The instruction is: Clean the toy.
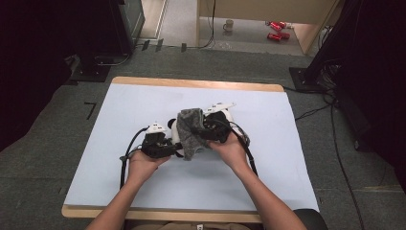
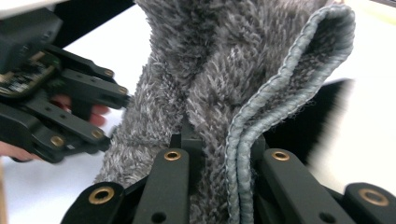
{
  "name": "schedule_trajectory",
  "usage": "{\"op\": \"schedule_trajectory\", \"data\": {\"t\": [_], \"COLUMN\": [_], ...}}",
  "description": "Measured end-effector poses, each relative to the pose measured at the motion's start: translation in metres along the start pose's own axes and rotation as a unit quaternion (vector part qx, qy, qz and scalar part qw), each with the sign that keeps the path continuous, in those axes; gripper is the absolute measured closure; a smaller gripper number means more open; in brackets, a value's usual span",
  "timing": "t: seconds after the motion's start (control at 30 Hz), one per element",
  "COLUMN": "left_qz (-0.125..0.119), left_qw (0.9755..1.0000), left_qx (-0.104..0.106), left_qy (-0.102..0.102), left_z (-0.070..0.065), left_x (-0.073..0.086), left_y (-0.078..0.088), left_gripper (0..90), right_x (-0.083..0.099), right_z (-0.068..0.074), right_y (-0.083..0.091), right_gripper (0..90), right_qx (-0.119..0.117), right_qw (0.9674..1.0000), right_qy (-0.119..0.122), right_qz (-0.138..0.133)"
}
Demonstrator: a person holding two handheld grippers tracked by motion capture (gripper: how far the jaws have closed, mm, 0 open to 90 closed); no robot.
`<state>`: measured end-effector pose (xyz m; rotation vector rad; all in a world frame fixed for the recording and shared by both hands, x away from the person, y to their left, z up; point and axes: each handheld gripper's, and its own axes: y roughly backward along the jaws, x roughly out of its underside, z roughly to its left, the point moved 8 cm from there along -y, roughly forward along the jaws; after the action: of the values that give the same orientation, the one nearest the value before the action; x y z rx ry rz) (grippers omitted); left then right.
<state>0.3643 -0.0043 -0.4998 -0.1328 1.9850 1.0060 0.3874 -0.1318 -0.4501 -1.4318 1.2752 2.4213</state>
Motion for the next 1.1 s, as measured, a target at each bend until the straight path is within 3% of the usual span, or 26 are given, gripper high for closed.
{"op": "schedule_trajectory", "data": {"t": [0.5, 0.73, 0.83, 0.97, 1.03, 1.1], "left_qz": [-0.008, -0.007, -0.009, -0.007, -0.008, -0.006], "left_qw": [0.9997, 0.9996, 0.9994, 0.9992, 0.9995, 0.9996], "left_qx": [0.021, 0.027, 0.031, 0.033, 0.026, 0.022], "left_qy": [0.007, 0.011, 0.016, 0.022, 0.018, 0.017], "left_z": [0.017, 0.021, 0.023, 0.025, 0.026, 0.027], "left_x": [-0.003, -0.007, -0.009, -0.011, -0.012, -0.014], "left_y": [-0.002, -0.003, -0.004, -0.006, -0.007, -0.007], "left_gripper": [62.2, 62.1, 62.1, 62.1, 62.0, 62.0], "right_x": [0.001, 0.006, 0.009, 0.017, 0.022, 0.028], "right_z": [-0.040, -0.052, -0.063, -0.080, -0.086, -0.094], "right_y": [0.037, 0.050, 0.059, 0.071, 0.074, 0.076], "right_gripper": [79.2, 79.1, 79.1, 79.0, 79.0, 79.0], "right_qx": [0.023, 0.032, 0.051, 0.067, 0.067, 0.086], "right_qw": [0.9988, 0.9976, 0.9963, 0.9932, 0.9915, 0.9904], "right_qy": [-0.035, -0.049, -0.053, -0.079, -0.095, -0.093], "right_qz": [-0.025, -0.038, -0.045, -0.055, -0.058, -0.055]}}
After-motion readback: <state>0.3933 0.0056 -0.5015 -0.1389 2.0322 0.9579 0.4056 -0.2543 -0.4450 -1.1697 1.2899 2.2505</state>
